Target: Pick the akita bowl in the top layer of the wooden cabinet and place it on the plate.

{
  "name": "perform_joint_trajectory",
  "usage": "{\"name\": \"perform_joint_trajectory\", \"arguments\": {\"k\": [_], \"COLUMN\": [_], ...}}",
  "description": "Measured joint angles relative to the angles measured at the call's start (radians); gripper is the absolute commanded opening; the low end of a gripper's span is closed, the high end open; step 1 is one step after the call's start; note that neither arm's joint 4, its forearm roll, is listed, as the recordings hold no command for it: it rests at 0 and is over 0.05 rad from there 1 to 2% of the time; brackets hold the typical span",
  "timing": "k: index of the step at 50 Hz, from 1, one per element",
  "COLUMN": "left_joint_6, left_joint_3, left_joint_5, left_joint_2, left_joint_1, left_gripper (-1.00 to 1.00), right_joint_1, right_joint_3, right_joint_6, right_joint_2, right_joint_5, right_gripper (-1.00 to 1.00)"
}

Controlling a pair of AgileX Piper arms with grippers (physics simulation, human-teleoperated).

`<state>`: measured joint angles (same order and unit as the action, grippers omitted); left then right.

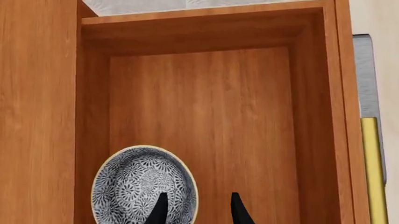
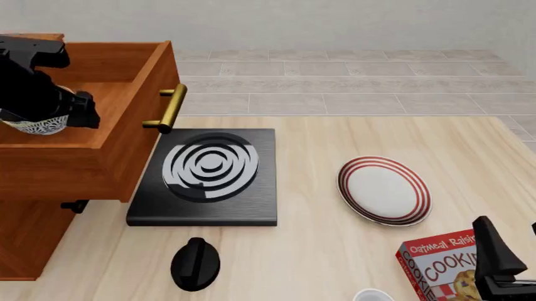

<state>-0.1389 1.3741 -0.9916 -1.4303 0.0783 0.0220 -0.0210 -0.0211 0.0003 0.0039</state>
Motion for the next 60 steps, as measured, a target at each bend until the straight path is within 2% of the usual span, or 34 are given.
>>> {"name": "perform_joint_trajectory", "arguments": {"k": [7,8,30,60], "left_joint_6": [0.005,0.007,0.02,0.016], "left_joint_3": [-0.009,-0.009,0.008,0.065], "left_joint_5": [0.006,0.007,0.013,-0.032], "left_joint_2": [0.0,0.0,0.012,0.015], "left_joint_1": [-0.005,-0.007,-0.013,-0.044], "left_gripper": [1.0,-1.0,-1.0,-1.0], "right_joint_1": [0.0,0.0,0.001,0.001], "right_joint_3": [0.0,0.0,0.0,-0.001], "right_joint_6": [0.0,0.0,-0.001,-0.001], "right_joint_2": [0.0,0.0,0.0,0.0], "right_joint_5": [0.0,0.0,-0.001,0.0], "right_gripper": [1.0,1.0,1.0,1.0]}}
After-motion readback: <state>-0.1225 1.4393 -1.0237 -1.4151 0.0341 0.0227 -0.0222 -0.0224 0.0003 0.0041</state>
